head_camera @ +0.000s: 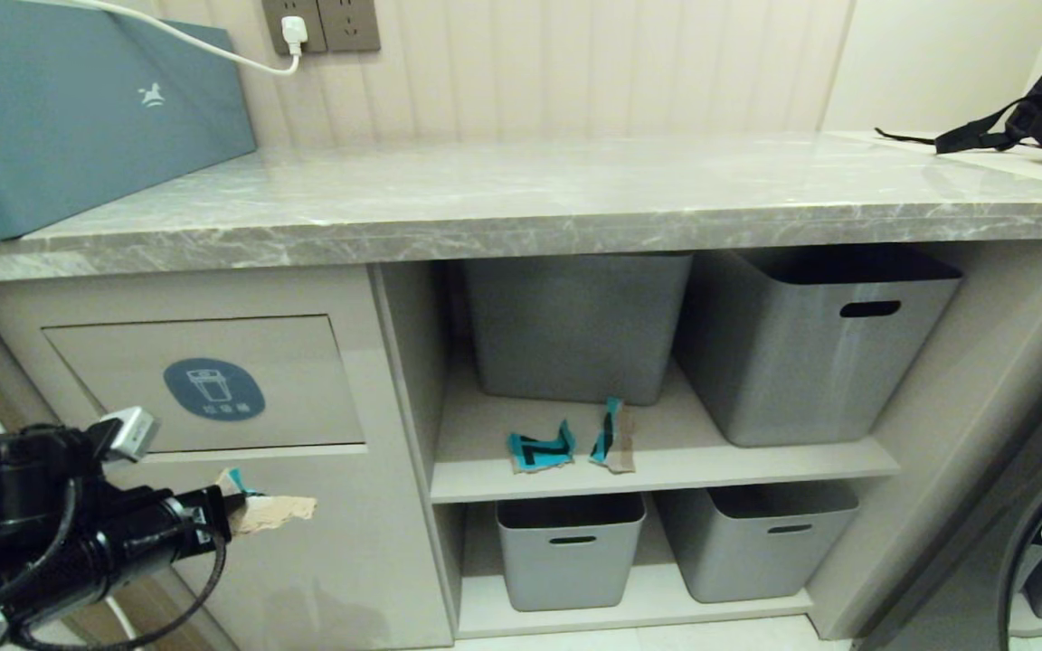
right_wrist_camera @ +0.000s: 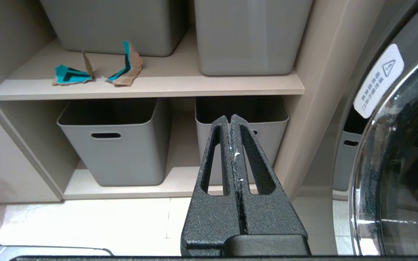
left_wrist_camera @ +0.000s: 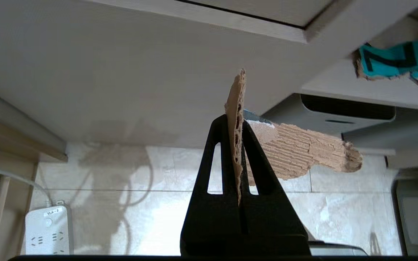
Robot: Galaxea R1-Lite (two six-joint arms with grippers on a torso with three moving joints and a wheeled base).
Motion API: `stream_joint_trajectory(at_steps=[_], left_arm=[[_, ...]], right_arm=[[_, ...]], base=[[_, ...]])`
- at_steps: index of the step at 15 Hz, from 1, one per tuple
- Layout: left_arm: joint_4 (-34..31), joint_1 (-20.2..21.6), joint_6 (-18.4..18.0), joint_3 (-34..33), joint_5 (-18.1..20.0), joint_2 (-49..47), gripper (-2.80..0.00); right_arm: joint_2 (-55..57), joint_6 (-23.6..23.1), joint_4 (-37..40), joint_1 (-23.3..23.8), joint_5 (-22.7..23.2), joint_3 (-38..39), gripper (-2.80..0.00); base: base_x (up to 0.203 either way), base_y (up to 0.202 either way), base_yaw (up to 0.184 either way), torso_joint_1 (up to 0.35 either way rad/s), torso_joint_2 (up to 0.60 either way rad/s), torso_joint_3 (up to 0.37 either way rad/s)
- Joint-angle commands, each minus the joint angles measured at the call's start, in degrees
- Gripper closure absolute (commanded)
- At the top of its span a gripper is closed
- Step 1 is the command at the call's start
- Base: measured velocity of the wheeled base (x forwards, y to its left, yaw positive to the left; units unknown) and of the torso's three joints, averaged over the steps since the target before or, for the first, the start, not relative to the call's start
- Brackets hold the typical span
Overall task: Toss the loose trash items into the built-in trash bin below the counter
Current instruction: Put the garbage in the trash can
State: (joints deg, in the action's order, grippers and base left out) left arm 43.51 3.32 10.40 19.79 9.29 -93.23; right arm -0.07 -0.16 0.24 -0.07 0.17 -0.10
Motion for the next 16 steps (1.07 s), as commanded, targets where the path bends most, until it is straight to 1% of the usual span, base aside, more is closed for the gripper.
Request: stream_joint_trajectory(at_steps=[1,3,6,9,11,15,16], left_arm=[[1.4,1.7,0.1,-0.4,0.1,-1.0,0.00],[2.2,2.7,0.9,-1.3,0.1,-1.1,0.00],[3.7,2.8,1.4,-2.6,0.9,-1.1,0.00],[10.8,2.5,1.2,-5.0,1.0,-3.5,0.00],[17.3,2.3,1.3,-6.2,1.0,-7.4,0.00],[40.1,3.0,1.3,-6.4,1.0,-19.2,0.00],[42.4,3.8,1.2,-6.0,1.0,-22.3,0.00]], right_arm=[[0.0,0.0,0.0,0.0,0.0,0.0,0.00],[0.0,0.0,0.0,0.0,0.0,0.0,0.00],[0.1,-0.2,0.0,0.0,0.1,0.0,0.00],[0.0,-0.2,0.0,0.0,0.1,0.0,0.00],[0.0,-0.2,0.0,0.0,0.1,0.0,0.00],[0.0,-0.2,0.0,0.0,0.1,0.0,0.00],[0.0,-0.2,0.0,0.0,0.1,0.0,0.00]], base=[[0.000,0.000,0.000,0.000,0.00,0.000],[0.000,0.000,0.000,0.000,0.00,0.000],[0.000,0.000,0.000,0.000,0.00,0.000],[0.000,0.000,0.000,0.000,0.00,0.000],[0.000,0.000,0.000,0.000,0.00,0.000],[0.000,0.000,0.000,0.000,0.00,0.000],[0.000,0.000,0.000,0.000,0.00,0.000]])
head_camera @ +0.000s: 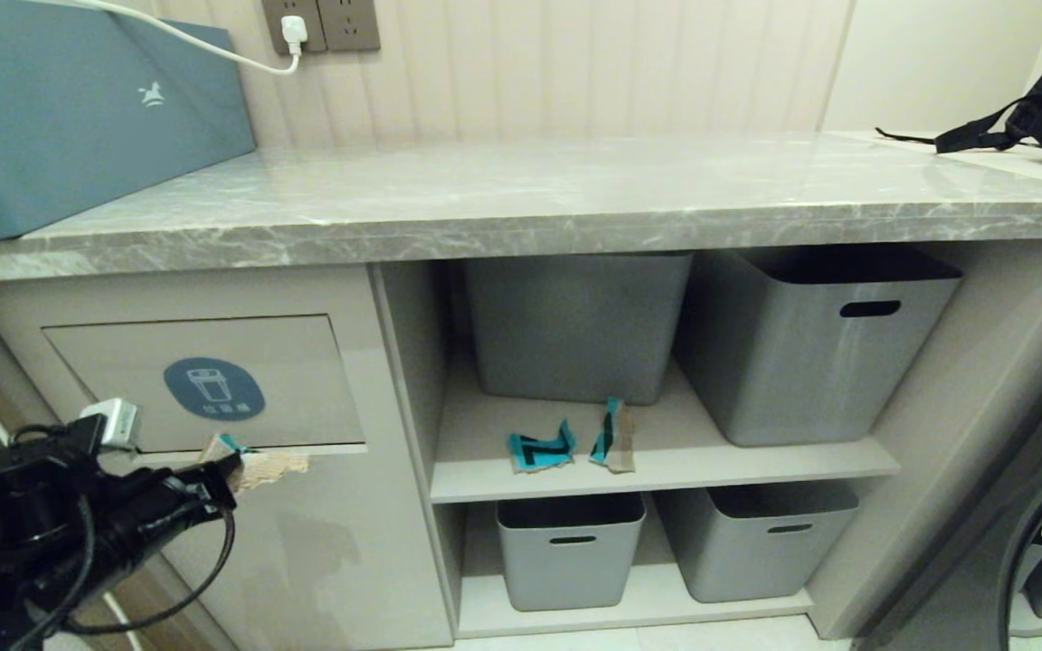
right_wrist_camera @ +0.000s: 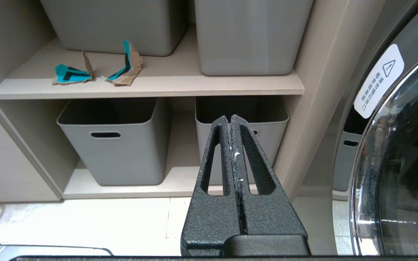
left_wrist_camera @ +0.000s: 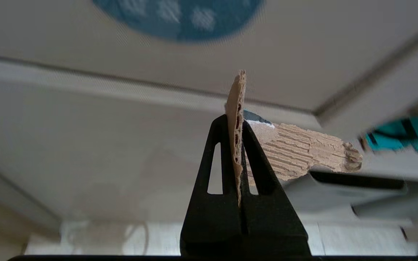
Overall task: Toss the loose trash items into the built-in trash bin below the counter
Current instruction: Put the garbage in the trash can
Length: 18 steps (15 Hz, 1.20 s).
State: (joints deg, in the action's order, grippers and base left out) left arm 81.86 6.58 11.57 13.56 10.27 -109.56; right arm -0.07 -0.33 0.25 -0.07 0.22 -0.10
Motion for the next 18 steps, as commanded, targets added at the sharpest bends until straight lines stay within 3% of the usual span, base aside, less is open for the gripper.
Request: stream_joint_trajectory(at_steps=[1,12,18], left_arm=[[5.2,1.6,0.0,2.0,0.0,-7.3,0.00],[5.8,1.1,-0.9,14.9,-0.9,-15.3,0.00],[5.8,-0.1,-0.8,26.1,-1.4,-20.6,0.00]], right_arm=[[0.0,0.0,0.0,0.0,0.0,0.0,0.00],[0.0,0.0,0.0,0.0,0.0,0.0,0.00],[0.0,0.0,0.0,0.0,0.0,0.0,0.00]], base=[[0.000,0.000,0.000,0.000,0.00,0.000],[0.000,0.000,0.000,0.000,0.00,0.000],[0.000,0.000,0.000,0.000,0.00,0.000]])
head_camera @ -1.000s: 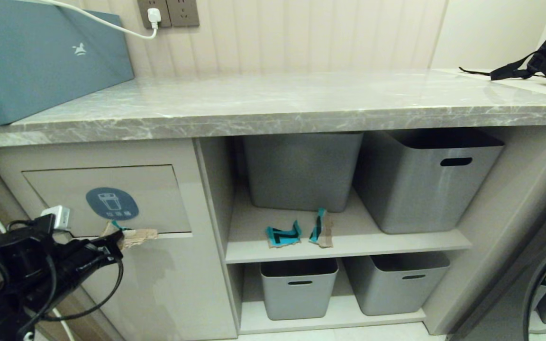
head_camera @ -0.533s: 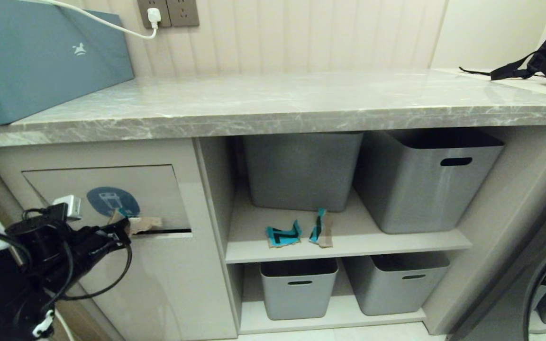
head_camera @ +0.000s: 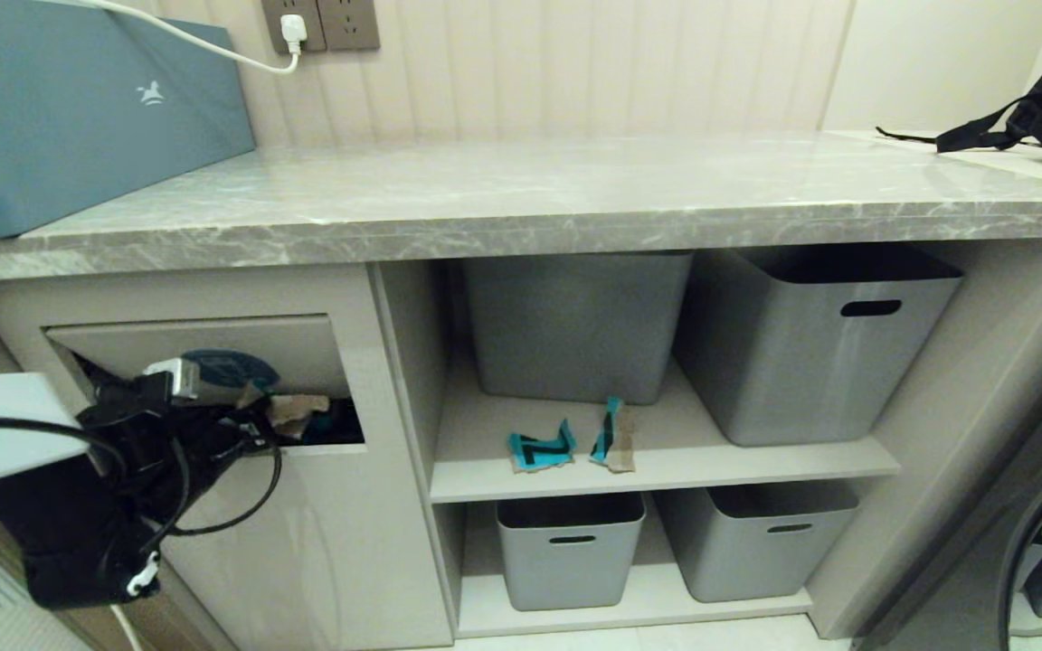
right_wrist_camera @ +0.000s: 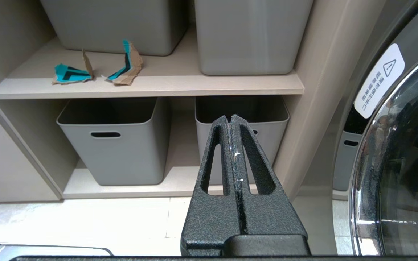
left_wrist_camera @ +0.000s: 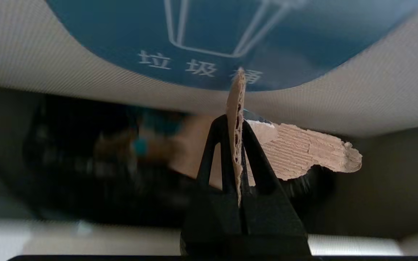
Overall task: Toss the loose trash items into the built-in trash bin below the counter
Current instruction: Put the garbage in the trash can
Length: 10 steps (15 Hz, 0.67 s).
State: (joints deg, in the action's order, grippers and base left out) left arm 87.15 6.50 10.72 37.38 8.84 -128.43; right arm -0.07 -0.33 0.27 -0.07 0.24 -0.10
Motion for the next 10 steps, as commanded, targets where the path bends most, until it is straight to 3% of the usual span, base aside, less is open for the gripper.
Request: stream_joint_trajectory(at_steps=[1,4,5,10], left_arm=[[0.5,-0.7,0.1,4.0,-1.0,-2.3,0.00],[0.5,-2.8,0.8,5.8,-3.5,-3.0,0.00],[0.5,-3.0,1.1,5.9,-3.9,-3.4,-2.80],[0.5,-3.0,2.2,5.9,-4.0,-4.0,-2.80]], right_arm=[[0.1,0.0,0.0,0.0,0.0,0.0,0.00],[0.1,0.0,0.0,0.0,0.0,0.0,0.00],[0.1,0.0,0.0,0.0,0.0,0.0,0.00],[0.0,0.0,0.0,0.0,0.0,0.0,0.00]], base=[[0.000,0.000,0.000,0.000,0.00,0.000],[0.000,0.000,0.000,0.000,0.00,0.000],[0.000,0.000,0.000,0.000,0.00,0.000],[0.000,0.000,0.000,0.000,0.00,0.000]])
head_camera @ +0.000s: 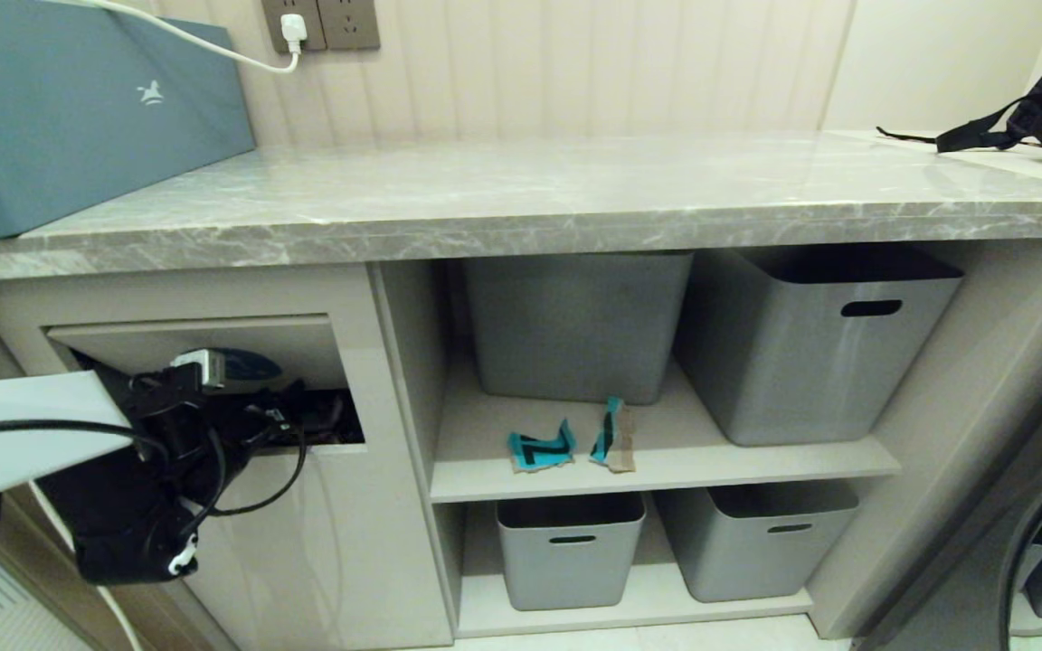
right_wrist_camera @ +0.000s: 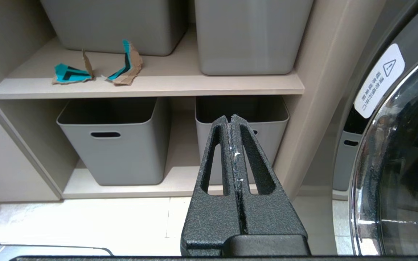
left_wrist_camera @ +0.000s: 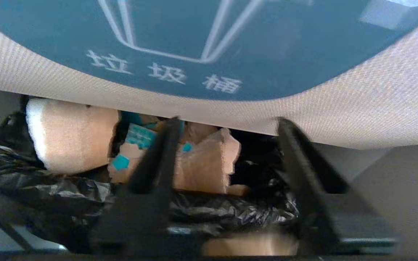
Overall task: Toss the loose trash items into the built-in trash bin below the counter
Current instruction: Put the garbage in the trash can
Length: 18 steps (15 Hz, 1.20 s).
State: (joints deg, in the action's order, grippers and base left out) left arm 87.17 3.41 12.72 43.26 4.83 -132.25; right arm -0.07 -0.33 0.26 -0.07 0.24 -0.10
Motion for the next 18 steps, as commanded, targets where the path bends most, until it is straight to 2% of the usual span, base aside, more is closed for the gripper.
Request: stream_joint_trajectory(at_steps=[1,3,6,11,15,16,18], left_arm=[[0.5,0.1,0.2,0.0,0.0,-0.2,-2.80],[0.5,0.1,0.2,-1.0,0.0,0.3,-2.80],[0.5,-0.4,0.3,-6.3,-0.5,3.5,-2.80],[0.5,-0.9,0.5,-20.4,-1.0,16.3,-2.80],[0.5,-1.0,2.2,-28.4,-2.1,28.2,-2.80],[0.5,-1.0,2.5,-29.6,-2.7,31.2,0.00],[0.4,-1.0,2.7,-31.1,-3.2,38.1,0.00]], right_arm=[[0.0,0.0,0.0,0.0,0.0,0.0,0.00],[0.0,0.0,0.0,0.0,0.0,0.0,0.00],[0.0,0.0,0.0,0.0,0.0,0.0,0.00],[0.1,0.0,0.0,0.0,0.0,0.0,0.00],[0.0,0.0,-0.1,0.0,0.0,0.0,0.00],[0.0,0.0,0.0,0.0,0.0,0.0,0.00],[0.1,0.0,0.0,0.0,0.0,0.0,0.00]], base=[[0.000,0.000,0.000,0.000,0.00,0.000],[0.000,0.000,0.000,0.000,0.00,0.000],[0.000,0.000,0.000,0.000,0.00,0.000],[0.000,0.000,0.000,0.000,0.00,0.000],[0.000,0.000,0.000,0.000,0.00,0.000],[0.000,0.000,0.000,0.000,0.00,0.000],[0.000,0.000,0.000,0.000,0.00,0.000]])
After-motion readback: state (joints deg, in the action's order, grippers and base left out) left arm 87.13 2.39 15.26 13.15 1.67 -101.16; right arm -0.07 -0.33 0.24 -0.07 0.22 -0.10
